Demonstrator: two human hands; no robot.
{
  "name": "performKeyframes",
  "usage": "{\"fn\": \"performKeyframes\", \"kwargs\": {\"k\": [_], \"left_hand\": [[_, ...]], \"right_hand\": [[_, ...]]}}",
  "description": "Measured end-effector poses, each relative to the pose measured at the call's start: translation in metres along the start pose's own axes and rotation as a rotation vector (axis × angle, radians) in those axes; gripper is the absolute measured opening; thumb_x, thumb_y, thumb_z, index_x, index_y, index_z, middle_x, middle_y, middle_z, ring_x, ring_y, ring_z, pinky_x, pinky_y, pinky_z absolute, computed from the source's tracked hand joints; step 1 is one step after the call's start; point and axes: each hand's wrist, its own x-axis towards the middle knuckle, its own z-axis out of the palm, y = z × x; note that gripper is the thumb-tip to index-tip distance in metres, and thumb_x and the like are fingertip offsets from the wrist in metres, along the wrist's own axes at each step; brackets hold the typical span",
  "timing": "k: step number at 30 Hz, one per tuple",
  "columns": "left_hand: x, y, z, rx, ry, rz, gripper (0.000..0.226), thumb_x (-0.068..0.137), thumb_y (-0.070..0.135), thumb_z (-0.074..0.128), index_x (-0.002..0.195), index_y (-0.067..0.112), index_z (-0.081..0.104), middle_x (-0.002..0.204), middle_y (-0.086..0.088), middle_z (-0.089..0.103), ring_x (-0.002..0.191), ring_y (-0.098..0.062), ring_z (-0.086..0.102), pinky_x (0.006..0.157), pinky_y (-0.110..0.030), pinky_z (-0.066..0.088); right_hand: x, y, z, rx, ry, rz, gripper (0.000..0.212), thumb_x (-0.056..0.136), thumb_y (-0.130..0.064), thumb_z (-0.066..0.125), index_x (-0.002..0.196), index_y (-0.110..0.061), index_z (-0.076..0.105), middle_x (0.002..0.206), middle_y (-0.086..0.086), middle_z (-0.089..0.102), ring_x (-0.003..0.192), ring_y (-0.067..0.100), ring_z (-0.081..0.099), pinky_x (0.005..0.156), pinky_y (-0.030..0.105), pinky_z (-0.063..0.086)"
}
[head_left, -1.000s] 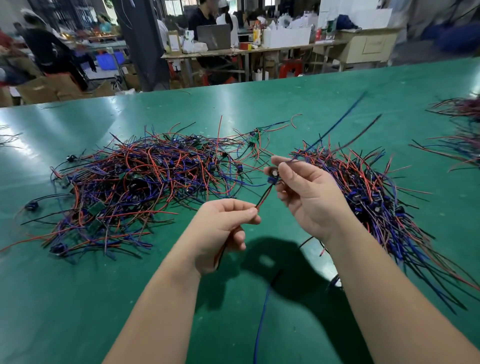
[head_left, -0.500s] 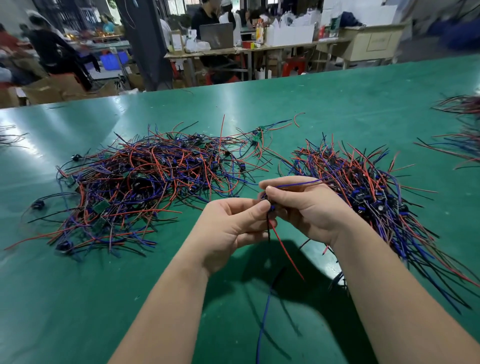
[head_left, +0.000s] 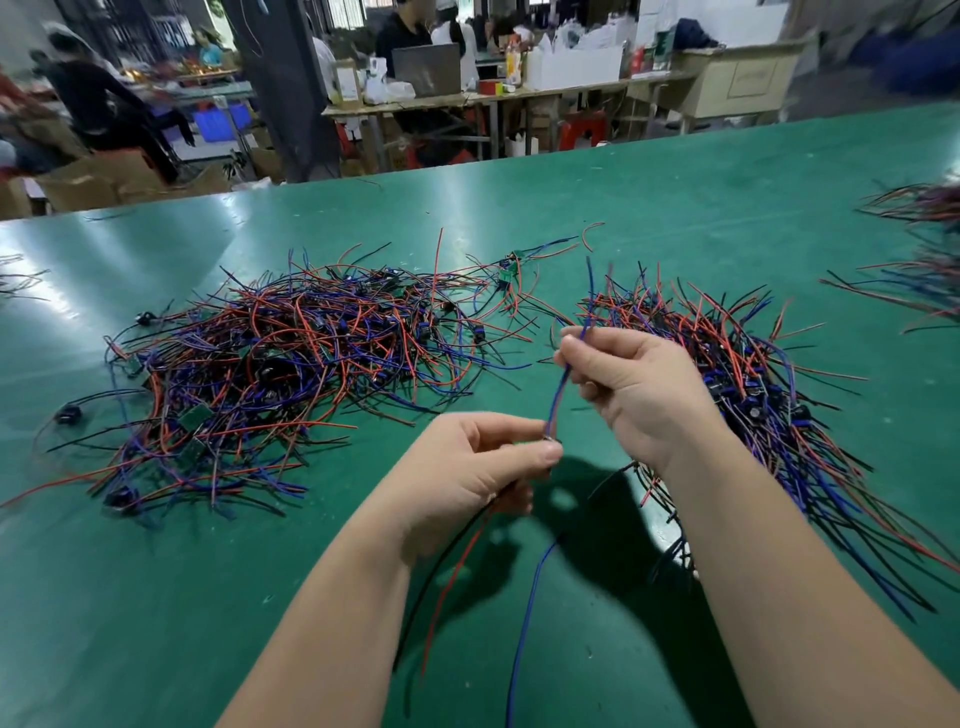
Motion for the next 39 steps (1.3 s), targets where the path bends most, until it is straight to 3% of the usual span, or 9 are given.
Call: {"fn": "performKeyframes", "kwargs": {"k": [4, 8, 13, 16, 19, 23, 26, 35, 39], "left_hand": [[-0.005, -0.001, 0.004, 0.121, -0.179, -0.028, 0.021, 0.084, 0.006, 0.067, 0.105, 0.009, 0.071, 0.068, -0.001, 0.062, 0.046, -0.008, 0.053, 0.047, -0.014, 0.041], [-0.009, 0.002, 0.004, 0.112, -0.305, -0.001, 0.017, 0.085, 0.01, 0.067, 0.098, 0.018, 0.073, 0.071, 0.003, 0.063, 0.055, -0.009, 0.058, 0.056, -0.015, 0.046], [-0.004, 0.01, -0.005, -0.208, -0.192, 0.134, 0.012, 0.069, 0.018, 0.075, 0.077, 0.027, 0.074, 0.064, 0.002, 0.066, 0.059, -0.01, 0.062, 0.063, -0.02, 0.051], [0.0, 0.013, -0.013, -0.592, -0.076, 0.271, 0.038, 0.045, 0.031, 0.095, 0.07, 0.023, 0.067, 0.066, 0.001, 0.063, 0.051, -0.007, 0.056, 0.052, -0.018, 0.048], [0.003, 0.013, -0.017, -0.737, 0.176, 0.379, 0.041, 0.049, 0.026, 0.087, 0.075, 0.02, 0.056, 0.068, 0.002, 0.058, 0.047, -0.004, 0.053, 0.047, -0.016, 0.046], [0.008, 0.006, -0.008, -0.257, 0.462, 0.537, 0.036, 0.055, 0.022, 0.078, 0.076, 0.015, 0.051, 0.066, 0.001, 0.055, 0.06, -0.013, 0.053, 0.061, -0.02, 0.045], [0.011, -0.004, 0.004, 0.012, 0.397, 0.595, 0.035, 0.057, 0.02, 0.082, 0.075, 0.014, 0.052, 0.066, 0.004, 0.055, 0.059, -0.006, 0.049, 0.058, -0.015, 0.042], [0.006, -0.006, 0.007, 0.317, 0.348, 0.629, 0.029, 0.063, 0.021, 0.084, 0.079, 0.027, 0.06, 0.075, 0.011, 0.067, 0.065, -0.003, 0.061, 0.066, -0.017, 0.049], [0.002, -0.005, 0.008, 0.434, 0.242, 0.641, 0.047, 0.067, -0.002, 0.048, 0.099, 0.024, 0.072, 0.092, 0.009, 0.074, 0.085, -0.006, 0.07, 0.079, -0.021, 0.053]], "right_hand": [[0.006, -0.006, -0.014, 0.049, 0.179, -0.065, 0.01, 0.085, -0.009, 0.066, 0.076, -0.008, 0.066, 0.056, 0.002, 0.067, 0.042, 0.005, 0.051, 0.044, 0.014, 0.04], [0.008, -0.01, -0.019, 0.161, 0.25, -0.031, 0.011, 0.088, -0.013, 0.065, 0.078, -0.01, 0.062, 0.057, 0.004, 0.067, 0.042, 0.006, 0.052, 0.041, 0.015, 0.04], [0.009, -0.008, -0.014, 0.268, 0.162, 0.077, 0.013, 0.099, -0.01, 0.044, 0.095, -0.01, 0.056, 0.068, 0.01, 0.069, 0.052, 0.013, 0.064, 0.048, 0.017, 0.047], [0.004, -0.004, -0.011, 0.074, -0.03, 0.193, 0.018, 0.09, 0.006, 0.051, 0.103, -0.005, 0.057, 0.075, 0.012, 0.066, 0.055, 0.013, 0.063, 0.05, 0.017, 0.048], [-0.006, 0.003, -0.004, -0.149, -0.271, 0.267, 0.021, 0.076, 0.005, 0.064, 0.095, -0.004, 0.067, 0.074, 0.009, 0.068, 0.055, 0.01, 0.063, 0.05, 0.014, 0.048], [-0.012, 0.01, 0.014, 0.026, -0.399, 0.254, 0.018, 0.065, -0.021, 0.067, 0.078, -0.012, 0.076, 0.068, 0.001, 0.068, 0.053, 0.005, 0.059, 0.053, 0.012, 0.047], [-0.008, 0.011, 0.017, 0.154, -0.311, 0.205, 0.016, 0.067, -0.021, 0.065, 0.072, -0.009, 0.075, 0.065, 0.0, 0.064, 0.054, 0.005, 0.054, 0.051, 0.012, 0.045], [-0.007, 0.001, 0.002, 0.111, -0.294, 0.201, 0.016, 0.064, -0.009, 0.066, 0.078, -0.003, 0.061, 0.059, 0.0, 0.063, 0.048, 0.005, 0.058, 0.046, 0.013, 0.047], [-0.002, -0.003, -0.005, 0.103, -0.116, 0.139, 0.011, 0.065, -0.009, 0.067, 0.073, -0.008, 0.06, 0.053, -0.004, 0.06, 0.041, 0.002, 0.05, 0.043, 0.01, 0.044]]}}
